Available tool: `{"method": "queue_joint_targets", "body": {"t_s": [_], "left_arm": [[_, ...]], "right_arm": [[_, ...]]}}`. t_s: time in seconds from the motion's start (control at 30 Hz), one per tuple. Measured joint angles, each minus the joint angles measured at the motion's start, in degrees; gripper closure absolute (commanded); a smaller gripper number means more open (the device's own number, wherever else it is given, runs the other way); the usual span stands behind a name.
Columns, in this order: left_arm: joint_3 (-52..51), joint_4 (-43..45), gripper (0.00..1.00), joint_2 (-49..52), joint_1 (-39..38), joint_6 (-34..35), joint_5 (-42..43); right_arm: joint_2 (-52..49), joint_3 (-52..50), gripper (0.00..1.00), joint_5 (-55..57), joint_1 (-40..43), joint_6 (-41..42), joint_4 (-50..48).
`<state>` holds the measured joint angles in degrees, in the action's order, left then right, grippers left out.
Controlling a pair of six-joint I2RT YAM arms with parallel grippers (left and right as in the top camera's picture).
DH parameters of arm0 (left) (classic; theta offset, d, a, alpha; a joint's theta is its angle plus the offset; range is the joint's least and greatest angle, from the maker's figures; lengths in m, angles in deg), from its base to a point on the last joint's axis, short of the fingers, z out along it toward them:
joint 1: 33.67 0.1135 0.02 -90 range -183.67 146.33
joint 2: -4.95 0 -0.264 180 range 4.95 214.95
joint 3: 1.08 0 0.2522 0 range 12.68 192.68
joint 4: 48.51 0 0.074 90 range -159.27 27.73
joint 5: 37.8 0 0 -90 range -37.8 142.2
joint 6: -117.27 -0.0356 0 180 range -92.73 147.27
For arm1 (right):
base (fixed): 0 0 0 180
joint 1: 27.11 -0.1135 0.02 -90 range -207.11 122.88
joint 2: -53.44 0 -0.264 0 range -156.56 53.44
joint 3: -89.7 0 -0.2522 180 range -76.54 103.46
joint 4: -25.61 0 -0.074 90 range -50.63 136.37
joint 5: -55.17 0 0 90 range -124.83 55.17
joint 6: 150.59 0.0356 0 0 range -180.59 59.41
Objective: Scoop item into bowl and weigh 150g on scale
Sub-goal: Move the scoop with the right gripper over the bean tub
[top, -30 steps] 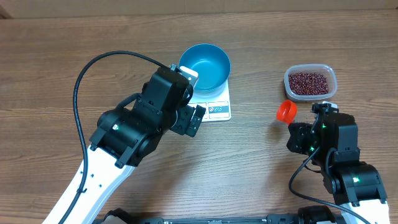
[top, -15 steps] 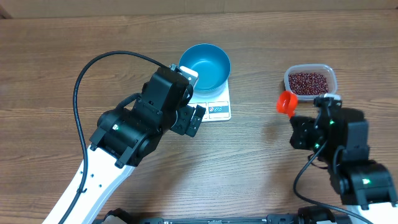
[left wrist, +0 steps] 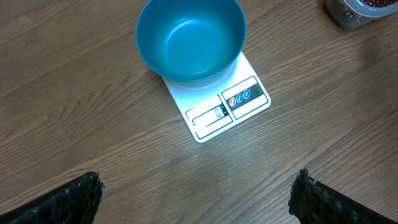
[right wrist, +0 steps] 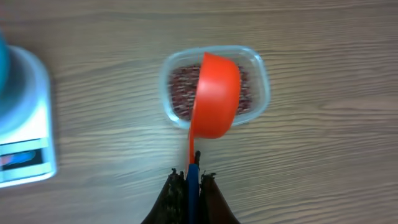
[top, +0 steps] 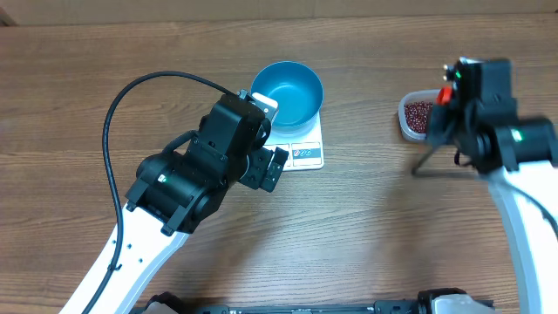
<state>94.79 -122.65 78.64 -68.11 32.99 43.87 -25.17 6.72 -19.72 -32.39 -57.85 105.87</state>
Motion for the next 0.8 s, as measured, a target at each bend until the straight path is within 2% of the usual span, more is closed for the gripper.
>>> {"method": "queue_joint_targets", "body": {"t_s": [0.2,0.4,0.8], "left_arm": [[0.0,0.0,0.0,0.0,0.0,0.0,0.0],[0.0,0.0,0.0,0.0,0.0,0.0,0.0],[0.0,0.0,0.0,0.0,0.0,0.0,0.0]], "right_arm": [[-8.3,0.4,0.96,6.0,0.2,-2.2,-3.6],[-11.4,0.4,0.96,7.7,3.4,-7.3,-8.3],[-17.7,0.4,0.96,4.3,7.3,-17.1,-8.7]]}}
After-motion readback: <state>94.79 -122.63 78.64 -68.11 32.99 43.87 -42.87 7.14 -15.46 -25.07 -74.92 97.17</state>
